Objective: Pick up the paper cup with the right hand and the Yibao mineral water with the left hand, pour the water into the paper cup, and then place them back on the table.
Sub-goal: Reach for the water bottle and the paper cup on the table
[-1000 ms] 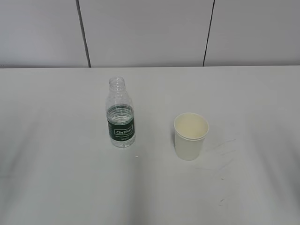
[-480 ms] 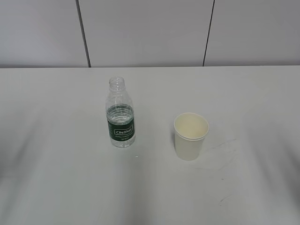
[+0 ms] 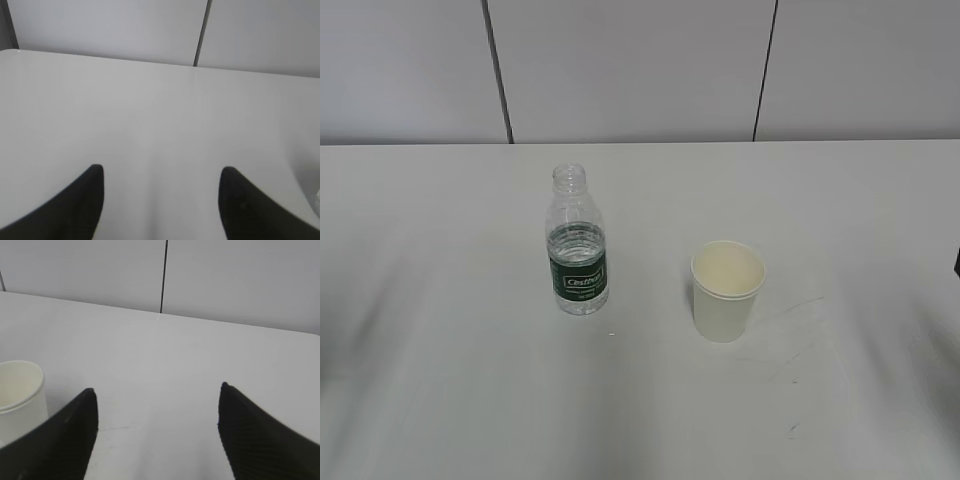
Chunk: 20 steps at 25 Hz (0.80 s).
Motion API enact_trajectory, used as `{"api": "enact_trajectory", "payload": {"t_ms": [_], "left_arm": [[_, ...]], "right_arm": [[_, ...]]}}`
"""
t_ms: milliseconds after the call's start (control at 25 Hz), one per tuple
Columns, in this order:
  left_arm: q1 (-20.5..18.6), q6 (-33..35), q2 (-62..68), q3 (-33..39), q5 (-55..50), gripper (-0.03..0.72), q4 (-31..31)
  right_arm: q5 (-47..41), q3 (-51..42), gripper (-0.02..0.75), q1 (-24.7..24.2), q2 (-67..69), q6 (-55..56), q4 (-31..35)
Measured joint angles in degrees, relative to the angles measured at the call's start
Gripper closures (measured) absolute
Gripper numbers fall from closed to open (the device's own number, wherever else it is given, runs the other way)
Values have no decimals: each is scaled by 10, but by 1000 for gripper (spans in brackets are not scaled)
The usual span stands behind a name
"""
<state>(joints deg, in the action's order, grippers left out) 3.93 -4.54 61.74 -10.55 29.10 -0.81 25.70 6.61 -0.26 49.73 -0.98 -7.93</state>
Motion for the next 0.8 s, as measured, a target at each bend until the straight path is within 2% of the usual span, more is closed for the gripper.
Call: {"api": "enact_trajectory", "payload": {"t_ms": [320,520,680,800], "left_arm": [[0,0,60,0,31,239,0],[0,0,86,0,86,239,8],[0,0,122,0,160,240,98],[0,0,162,-1,202,254,153]], "right_arm": [[82,0,153,0,98,10,0],[176,0,153,0,182,21,-19],[260,5,153,0,258,32,-75],[284,5,153,0,316,33,-108]]}}
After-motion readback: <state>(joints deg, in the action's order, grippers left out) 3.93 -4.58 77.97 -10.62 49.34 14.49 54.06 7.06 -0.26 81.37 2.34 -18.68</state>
